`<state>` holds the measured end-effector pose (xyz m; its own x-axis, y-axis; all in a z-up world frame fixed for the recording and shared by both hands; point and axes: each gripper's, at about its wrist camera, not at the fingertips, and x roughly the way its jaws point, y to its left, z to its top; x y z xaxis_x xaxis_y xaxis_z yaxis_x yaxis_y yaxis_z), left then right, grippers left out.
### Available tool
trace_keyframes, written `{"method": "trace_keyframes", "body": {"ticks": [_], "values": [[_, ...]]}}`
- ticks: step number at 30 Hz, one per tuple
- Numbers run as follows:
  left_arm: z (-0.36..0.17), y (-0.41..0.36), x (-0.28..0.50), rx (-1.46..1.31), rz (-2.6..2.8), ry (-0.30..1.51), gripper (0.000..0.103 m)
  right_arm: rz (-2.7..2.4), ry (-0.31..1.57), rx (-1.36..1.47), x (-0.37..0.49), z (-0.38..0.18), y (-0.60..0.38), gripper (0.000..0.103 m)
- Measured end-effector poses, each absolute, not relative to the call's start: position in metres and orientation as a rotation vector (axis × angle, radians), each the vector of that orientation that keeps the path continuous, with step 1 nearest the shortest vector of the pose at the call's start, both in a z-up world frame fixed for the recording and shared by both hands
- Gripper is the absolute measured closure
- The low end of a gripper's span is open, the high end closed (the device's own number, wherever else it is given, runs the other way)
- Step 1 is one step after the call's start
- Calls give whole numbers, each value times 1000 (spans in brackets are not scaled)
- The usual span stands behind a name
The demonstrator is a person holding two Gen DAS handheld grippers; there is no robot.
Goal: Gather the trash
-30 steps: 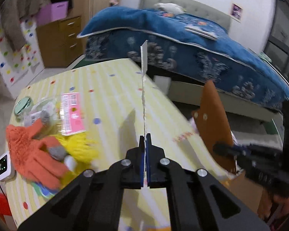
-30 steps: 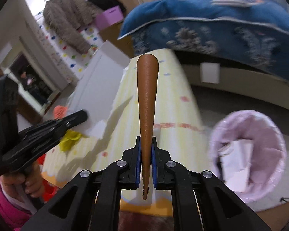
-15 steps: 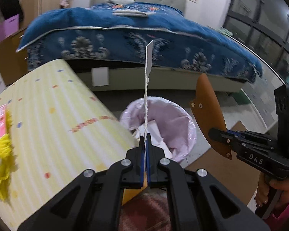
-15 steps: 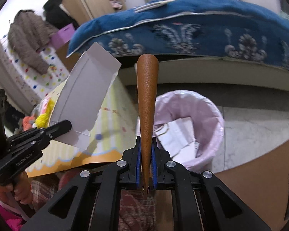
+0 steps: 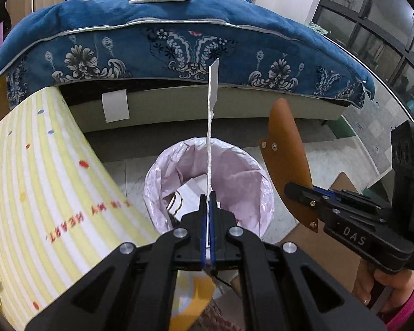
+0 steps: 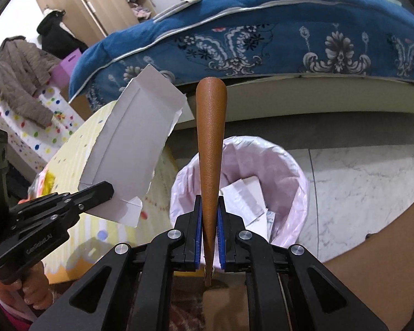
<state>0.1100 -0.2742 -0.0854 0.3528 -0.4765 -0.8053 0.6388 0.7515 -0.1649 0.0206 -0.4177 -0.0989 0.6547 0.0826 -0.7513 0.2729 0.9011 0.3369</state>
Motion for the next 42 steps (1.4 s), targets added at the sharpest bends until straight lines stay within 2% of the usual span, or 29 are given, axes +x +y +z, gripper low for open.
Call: {"method": "trace_keyframes", "body": {"ticks": [2, 3, 4, 12, 26, 28, 34, 42], "values": [[-87, -279, 116, 195, -725, 970, 89, -133, 883, 433, 29, -105, -422, 79], [-89, -280, 118, 203, -715, 972, 70, -150, 887, 424, 30, -107, -424, 65], [-89, -277, 119, 205, -701, 965, 60, -164, 881, 422, 29, -107, -426, 59], [-78, -226, 100, 211, -638, 913, 54, -154, 877, 447, 9, -100, -421, 59], [-40, -114, 55, 133, -503, 844, 54, 24, 806, 234, 5, -35, -310, 59], [-35, -96, 52, 122, -464, 832, 46, 54, 799, 190, 9, -29, -290, 59], [-29, -46, 65, 71, -385, 846, 41, 136, 799, 92, 29, -16, -234, 59], [-21, -48, 76, 84, -465, 850, 41, 85, 867, 16, 40, -20, -213, 59]]}}
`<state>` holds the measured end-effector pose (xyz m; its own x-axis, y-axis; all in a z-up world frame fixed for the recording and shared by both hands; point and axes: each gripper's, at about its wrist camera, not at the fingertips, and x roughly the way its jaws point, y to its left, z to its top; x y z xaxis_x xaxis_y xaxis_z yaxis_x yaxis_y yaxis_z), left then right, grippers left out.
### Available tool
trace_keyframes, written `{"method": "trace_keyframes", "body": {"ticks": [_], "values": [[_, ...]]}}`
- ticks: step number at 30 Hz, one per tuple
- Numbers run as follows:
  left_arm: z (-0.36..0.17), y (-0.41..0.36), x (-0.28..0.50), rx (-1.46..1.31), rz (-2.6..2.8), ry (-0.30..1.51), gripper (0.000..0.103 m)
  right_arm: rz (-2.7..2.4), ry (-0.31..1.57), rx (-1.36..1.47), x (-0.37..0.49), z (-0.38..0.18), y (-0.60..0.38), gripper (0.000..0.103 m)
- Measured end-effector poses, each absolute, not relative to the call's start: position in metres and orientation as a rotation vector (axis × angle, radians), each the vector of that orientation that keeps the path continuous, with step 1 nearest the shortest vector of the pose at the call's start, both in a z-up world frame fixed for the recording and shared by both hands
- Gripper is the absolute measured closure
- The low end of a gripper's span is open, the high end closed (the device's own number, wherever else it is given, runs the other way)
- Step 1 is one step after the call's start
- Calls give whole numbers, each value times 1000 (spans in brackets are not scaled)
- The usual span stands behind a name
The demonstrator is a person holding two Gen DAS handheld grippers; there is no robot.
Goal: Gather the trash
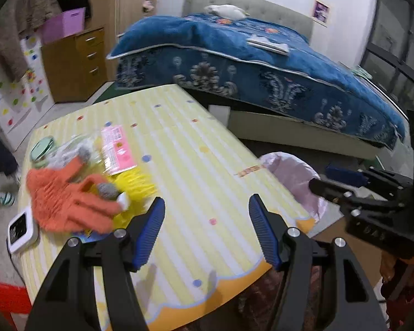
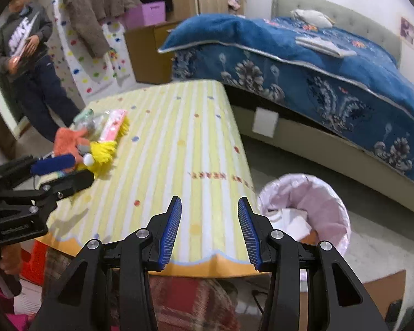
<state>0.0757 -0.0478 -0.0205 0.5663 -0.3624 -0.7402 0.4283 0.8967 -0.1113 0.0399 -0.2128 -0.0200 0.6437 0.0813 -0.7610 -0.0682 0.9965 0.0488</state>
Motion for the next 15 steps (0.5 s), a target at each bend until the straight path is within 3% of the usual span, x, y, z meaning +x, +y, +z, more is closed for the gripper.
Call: {"method": "trace_keyframes", "body": {"ticks": [15], "values": [[-33, -224, 60, 206, -838, 855, 41, -319, 960, 166, -41, -32, -357, 59]]}}
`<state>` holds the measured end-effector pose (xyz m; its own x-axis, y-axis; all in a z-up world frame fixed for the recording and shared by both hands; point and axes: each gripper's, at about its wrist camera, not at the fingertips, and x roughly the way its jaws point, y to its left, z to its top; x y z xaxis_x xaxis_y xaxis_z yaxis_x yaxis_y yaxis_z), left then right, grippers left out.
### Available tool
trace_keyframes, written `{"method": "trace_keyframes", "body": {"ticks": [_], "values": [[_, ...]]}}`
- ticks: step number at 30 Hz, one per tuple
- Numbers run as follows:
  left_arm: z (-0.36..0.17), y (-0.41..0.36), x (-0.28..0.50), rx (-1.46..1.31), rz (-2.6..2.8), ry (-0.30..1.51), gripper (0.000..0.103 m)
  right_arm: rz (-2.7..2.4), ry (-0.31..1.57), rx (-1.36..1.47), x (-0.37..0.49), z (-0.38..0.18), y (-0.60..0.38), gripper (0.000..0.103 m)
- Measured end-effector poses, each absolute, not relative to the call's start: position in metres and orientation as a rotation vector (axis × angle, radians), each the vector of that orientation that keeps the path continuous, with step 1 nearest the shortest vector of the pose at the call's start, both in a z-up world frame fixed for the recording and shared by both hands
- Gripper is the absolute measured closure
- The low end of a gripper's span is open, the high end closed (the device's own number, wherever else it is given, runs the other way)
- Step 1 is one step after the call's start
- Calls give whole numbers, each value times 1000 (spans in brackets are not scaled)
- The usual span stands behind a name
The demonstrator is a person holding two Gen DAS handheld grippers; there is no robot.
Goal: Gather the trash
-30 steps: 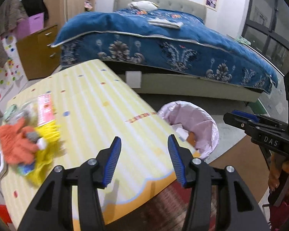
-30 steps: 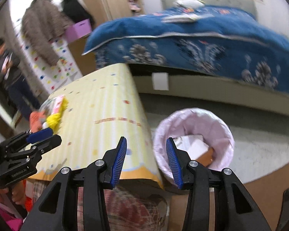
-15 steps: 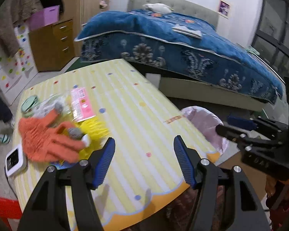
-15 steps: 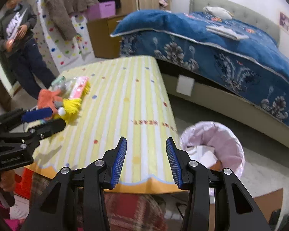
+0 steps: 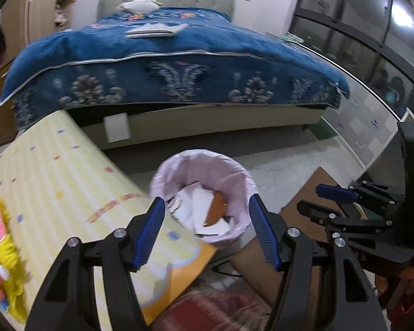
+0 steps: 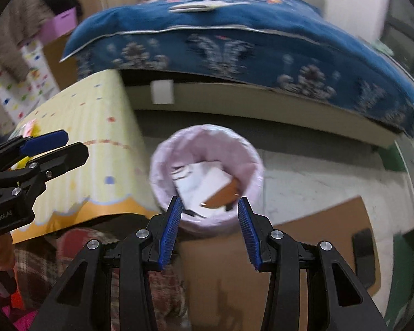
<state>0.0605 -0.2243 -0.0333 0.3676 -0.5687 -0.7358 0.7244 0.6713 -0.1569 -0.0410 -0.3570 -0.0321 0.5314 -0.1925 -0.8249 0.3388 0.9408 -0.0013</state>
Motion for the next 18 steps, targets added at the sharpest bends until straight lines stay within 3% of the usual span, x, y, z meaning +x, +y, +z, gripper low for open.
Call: {"method": "trace_keyframes", "body": {"ticks": [11, 18], "values": [[-41, -257, 58, 251, -839, 871, 41, -340, 895, 281, -60, -36, -393, 59], [-41, -255, 55, 267, -818, 872, 33, -341, 896, 277, -56, -38, -394, 50]]}}
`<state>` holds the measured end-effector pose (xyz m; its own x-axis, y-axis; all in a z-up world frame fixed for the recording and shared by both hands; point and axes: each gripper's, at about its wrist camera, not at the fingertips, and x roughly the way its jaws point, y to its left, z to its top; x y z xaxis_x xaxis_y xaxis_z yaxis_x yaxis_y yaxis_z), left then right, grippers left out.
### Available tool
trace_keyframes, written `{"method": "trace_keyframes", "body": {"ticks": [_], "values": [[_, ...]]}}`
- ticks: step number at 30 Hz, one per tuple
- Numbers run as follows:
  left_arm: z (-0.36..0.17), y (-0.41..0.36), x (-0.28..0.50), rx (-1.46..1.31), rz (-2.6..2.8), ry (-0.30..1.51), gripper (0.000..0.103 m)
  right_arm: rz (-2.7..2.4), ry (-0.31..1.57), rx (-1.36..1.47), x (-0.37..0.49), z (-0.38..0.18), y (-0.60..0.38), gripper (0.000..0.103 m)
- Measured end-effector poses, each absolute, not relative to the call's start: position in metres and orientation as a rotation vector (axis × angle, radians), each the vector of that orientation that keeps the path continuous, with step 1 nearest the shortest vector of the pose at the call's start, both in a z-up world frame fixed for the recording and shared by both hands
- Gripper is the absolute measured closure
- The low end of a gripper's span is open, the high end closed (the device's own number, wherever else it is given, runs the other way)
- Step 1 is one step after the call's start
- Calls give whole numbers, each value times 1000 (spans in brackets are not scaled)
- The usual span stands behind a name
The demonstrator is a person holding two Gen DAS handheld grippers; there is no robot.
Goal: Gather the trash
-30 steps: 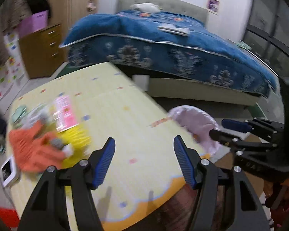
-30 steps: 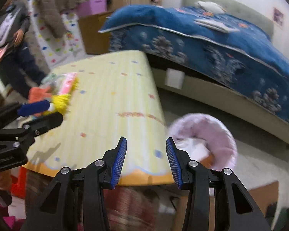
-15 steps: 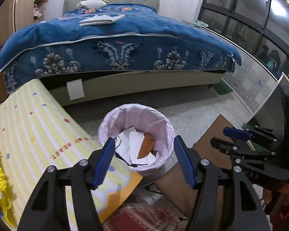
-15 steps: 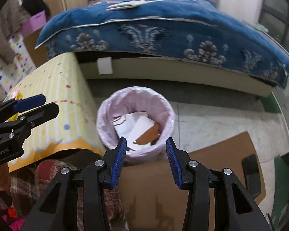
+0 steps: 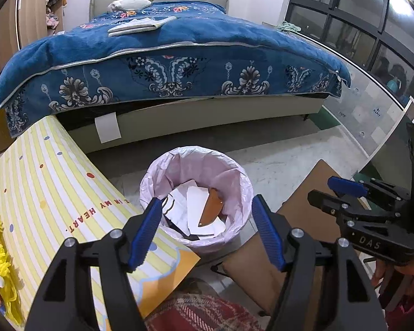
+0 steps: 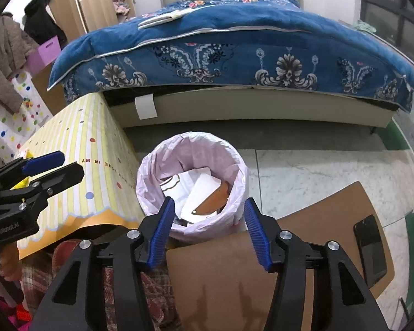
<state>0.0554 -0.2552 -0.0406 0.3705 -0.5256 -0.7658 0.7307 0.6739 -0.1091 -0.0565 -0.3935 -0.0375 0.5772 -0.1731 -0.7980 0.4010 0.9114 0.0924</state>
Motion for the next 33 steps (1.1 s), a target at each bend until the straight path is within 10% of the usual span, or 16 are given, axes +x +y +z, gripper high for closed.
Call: {"method": "trace_keyframes", "body": {"ticks": [33], "values": [[-40, -215, 55, 243, -691, 887, 25, -291, 881, 319, -39, -47, -386, 40]]}}
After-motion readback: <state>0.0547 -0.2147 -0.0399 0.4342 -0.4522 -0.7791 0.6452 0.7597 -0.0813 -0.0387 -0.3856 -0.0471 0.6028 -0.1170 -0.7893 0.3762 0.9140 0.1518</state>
